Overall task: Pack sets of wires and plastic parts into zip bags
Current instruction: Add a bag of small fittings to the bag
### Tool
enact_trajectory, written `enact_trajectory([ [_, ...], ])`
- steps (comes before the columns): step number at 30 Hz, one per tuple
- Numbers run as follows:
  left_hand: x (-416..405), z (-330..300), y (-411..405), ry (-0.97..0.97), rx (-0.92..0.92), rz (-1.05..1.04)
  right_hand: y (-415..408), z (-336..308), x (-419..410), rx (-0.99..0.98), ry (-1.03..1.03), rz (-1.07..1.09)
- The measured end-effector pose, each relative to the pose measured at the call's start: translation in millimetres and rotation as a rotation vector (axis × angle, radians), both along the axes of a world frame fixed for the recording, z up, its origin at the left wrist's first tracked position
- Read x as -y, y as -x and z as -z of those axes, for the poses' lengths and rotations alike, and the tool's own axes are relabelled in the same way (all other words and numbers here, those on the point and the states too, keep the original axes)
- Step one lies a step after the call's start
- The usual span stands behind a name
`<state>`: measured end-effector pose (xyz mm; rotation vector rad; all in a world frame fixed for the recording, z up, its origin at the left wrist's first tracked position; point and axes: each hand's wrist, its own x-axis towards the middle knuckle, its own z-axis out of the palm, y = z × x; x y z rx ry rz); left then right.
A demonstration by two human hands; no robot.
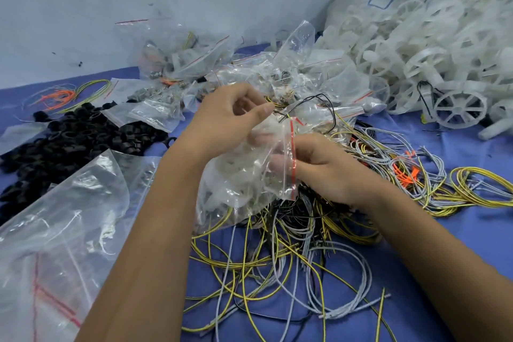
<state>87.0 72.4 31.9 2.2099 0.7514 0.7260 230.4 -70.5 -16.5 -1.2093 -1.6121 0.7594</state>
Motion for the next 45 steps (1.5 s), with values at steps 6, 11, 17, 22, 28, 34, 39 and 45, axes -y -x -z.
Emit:
enact_trajectory([
  [6, -12, 24, 12, 0.292, -0.191, 0.043, 4, -3, -1, -0.207, -0.011, 0.308],
  [11, -10, 21, 14, 0.293, -0.231, 0.048, -1, -8, 5, -0.102, 0.044, 0.085],
  [17, -14, 12, 24, 0.313, -0.292, 0.104, 11, 1, -4, 0.072, -0.153, 0.081],
  [22, -18, 2, 38, 0.313, -0.095, 0.163, -7, -10, -12, -0.171, -0.182, 0.321],
  [28, -16, -21, 73, 0.607, 0.301, 0.409, 0, -66, -12, -0.436, -0.288, 0.316],
  [34, -18, -12, 69, 0.694, 0.15, 0.399, 14, -80, -51, -0.441, -0.085, 0.536],
  [39, -17, 12, 45, 0.751, 0.245, 0.107, 3, -56, -61, -0.659, 0.098, 0.689],
  [45, -30, 24, 49, 0.765, 0.246, 0.114, 2, -33, -48, -0.393, 0.302, 0.502],
])
